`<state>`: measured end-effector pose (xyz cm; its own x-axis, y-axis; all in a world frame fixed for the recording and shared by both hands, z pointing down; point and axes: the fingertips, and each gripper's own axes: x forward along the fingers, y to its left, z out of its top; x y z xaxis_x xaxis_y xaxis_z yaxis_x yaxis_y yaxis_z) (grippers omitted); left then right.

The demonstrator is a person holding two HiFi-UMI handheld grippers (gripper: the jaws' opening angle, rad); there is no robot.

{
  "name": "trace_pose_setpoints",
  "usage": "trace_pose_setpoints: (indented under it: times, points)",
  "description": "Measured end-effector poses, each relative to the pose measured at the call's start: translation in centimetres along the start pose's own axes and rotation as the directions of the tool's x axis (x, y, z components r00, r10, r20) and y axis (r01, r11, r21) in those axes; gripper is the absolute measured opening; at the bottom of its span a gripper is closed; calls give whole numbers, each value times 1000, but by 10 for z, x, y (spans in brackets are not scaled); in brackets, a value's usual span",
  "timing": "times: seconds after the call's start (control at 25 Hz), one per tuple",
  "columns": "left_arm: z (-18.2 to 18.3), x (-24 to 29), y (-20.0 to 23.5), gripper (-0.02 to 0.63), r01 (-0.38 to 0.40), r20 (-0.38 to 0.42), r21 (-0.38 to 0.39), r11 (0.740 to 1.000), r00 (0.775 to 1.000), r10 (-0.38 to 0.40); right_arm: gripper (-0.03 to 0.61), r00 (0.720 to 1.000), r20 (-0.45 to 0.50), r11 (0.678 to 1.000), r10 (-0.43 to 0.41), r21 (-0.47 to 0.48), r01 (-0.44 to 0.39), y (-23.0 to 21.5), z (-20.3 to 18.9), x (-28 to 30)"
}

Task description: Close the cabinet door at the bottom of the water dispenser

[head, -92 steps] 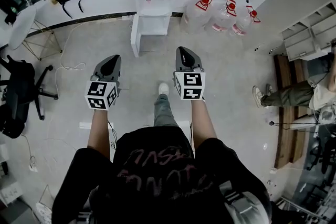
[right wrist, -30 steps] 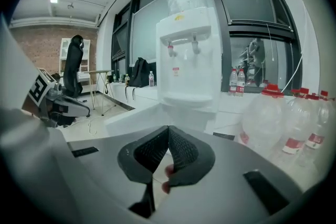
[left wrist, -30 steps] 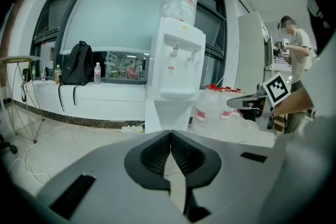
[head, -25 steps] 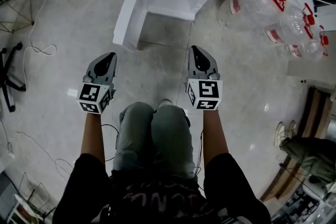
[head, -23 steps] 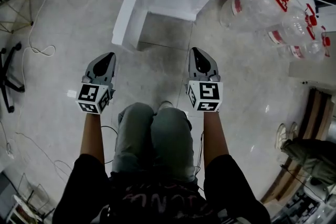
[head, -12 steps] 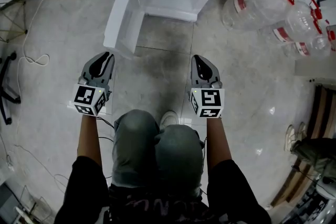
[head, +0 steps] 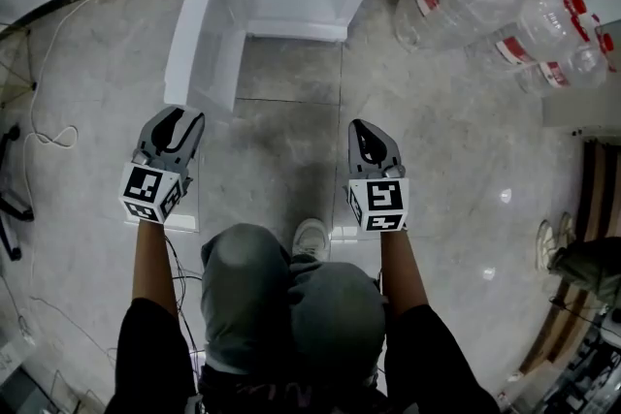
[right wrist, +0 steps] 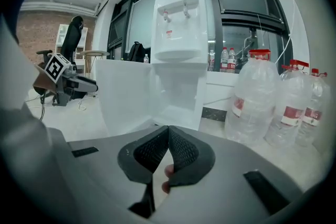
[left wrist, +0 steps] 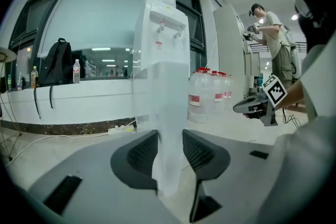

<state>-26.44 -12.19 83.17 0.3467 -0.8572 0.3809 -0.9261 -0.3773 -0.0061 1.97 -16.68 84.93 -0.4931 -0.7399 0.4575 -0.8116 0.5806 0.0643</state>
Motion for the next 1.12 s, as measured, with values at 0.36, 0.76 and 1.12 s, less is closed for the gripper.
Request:
trace_pose_setpoints:
  times: [0.36, 0.76, 1.12]
  points:
    - [12, 28, -40, 163, 94, 36, 26, 995, 995, -95, 14, 998, -24, 998, -55, 35, 56, -28, -12, -12]
    - [35, 87, -102, 135, 229, 33, 91, 969, 972, -233, 14, 990, -45, 988, -131, 78, 134, -70, -37, -32]
    - [67, 157, -145, 146, 316, 49, 150, 937, 944, -326, 14, 978, -47, 970, -205, 127, 209, -112, -57, -47]
